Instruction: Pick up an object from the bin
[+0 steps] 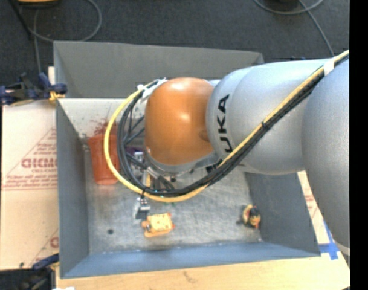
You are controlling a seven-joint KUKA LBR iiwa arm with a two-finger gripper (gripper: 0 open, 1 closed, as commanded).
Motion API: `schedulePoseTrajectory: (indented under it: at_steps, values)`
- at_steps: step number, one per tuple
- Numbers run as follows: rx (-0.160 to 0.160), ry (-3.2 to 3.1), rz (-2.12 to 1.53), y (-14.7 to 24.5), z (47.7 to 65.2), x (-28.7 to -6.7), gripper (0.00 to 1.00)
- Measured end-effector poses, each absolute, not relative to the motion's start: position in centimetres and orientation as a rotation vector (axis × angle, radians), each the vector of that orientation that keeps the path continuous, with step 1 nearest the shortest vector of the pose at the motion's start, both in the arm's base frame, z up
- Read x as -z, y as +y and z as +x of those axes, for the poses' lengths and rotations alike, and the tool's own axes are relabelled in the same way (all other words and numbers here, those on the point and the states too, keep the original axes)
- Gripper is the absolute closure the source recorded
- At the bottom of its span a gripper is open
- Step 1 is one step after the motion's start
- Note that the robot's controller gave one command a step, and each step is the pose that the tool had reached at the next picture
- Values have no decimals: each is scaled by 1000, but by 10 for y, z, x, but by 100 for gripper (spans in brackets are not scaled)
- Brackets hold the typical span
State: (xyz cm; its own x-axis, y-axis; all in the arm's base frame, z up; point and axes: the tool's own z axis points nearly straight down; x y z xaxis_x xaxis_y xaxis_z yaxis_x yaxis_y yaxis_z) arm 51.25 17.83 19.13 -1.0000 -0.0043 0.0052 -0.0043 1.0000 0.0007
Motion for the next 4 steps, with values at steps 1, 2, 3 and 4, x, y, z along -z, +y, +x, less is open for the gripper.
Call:
schedulePoseTrajectory:
  at_steps: [1, 2, 3, 4]
  values:
    - [3, -3144, -1, 177, 515, -195, 100]
    - [3, -3144, -2, 177, 515, -195, 100]
    - [-1, -3143, 10, 109, 472, -163, 0]
    - [1, -3143, 9, 110, 472, -164, 0]
